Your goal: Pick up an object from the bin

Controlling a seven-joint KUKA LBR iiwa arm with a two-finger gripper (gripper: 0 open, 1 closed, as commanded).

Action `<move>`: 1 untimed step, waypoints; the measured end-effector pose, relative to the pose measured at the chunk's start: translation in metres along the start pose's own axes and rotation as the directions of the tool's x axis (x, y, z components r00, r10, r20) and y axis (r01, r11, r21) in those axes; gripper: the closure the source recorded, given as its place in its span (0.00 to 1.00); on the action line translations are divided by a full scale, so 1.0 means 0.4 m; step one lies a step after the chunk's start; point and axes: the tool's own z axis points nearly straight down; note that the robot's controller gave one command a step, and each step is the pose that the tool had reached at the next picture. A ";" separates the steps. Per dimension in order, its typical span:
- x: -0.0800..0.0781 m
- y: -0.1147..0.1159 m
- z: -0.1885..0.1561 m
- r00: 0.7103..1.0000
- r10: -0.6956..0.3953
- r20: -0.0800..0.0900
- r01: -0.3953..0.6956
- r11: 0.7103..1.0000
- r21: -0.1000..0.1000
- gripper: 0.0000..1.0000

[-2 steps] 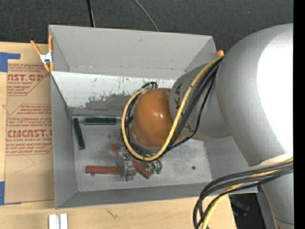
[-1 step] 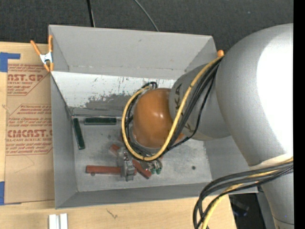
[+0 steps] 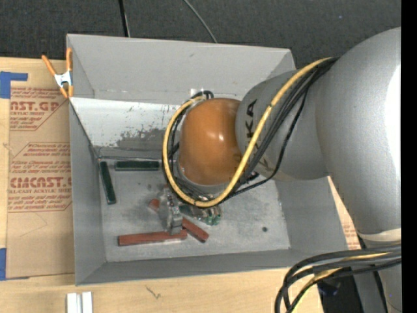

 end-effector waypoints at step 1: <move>-0.143 -0.066 0.069 0.987 0.158 0.006 -0.158 0.987 -0.001 0.00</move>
Offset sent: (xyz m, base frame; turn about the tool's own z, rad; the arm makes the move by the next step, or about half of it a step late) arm 0.0000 0.0000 0.0000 0.0000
